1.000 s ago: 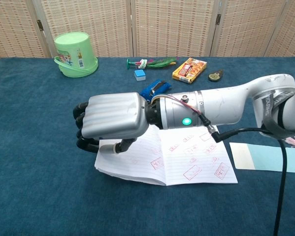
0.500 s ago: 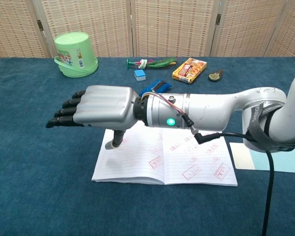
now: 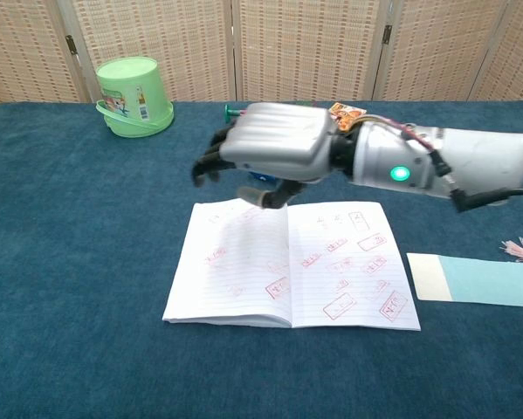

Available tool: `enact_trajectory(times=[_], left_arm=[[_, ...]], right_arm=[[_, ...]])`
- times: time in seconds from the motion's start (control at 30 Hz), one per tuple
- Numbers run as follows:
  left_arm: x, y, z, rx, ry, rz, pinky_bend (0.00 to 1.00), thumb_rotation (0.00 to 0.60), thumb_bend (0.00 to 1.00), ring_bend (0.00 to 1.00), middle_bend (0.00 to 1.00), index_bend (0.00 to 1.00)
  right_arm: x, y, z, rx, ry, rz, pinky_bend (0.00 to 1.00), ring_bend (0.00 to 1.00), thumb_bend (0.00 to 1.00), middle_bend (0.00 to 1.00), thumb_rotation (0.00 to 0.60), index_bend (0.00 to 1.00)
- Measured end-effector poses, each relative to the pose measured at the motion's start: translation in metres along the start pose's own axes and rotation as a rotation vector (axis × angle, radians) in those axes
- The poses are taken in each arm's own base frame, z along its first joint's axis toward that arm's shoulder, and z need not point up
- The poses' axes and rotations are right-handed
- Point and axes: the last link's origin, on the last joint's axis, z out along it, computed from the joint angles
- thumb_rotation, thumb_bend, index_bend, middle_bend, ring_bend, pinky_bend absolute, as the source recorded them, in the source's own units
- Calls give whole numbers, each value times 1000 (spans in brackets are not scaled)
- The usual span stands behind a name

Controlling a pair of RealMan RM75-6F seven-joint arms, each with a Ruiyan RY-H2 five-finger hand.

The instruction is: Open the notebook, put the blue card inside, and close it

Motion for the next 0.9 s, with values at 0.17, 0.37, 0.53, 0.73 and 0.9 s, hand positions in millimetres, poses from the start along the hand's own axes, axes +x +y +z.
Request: enact_trajectory(times=[0.17,0.37,0.53,0.73,0.9], left_arm=[[-1,3,2,-14,0,-3,218,600,168,181,86,147],[-1,7,5,-27,1,-7,218,600,168,181,86,147],[-1,11,9,-46,1,-10,218,600,167,181,86,147],[-1,16,12,-61,-5,-13,218,600,168,181,84,147],[-3,20,13,-76,-13,-17,218,600,168,181,80,147]], right_arm=[[-6,17,-54,-145,-55,40,393,287,257,383,600,351],[-9,22,-110,-337,-86,108,398,287,138,385,600,351],[-11,22,-153,-481,-120,151,399,287,81,351,600,351],[-17,13,-205,-663,-178,241,366,191,72,225,600,352],[-29,0,-232,-744,-257,312,278,105,58,157,600,311]])
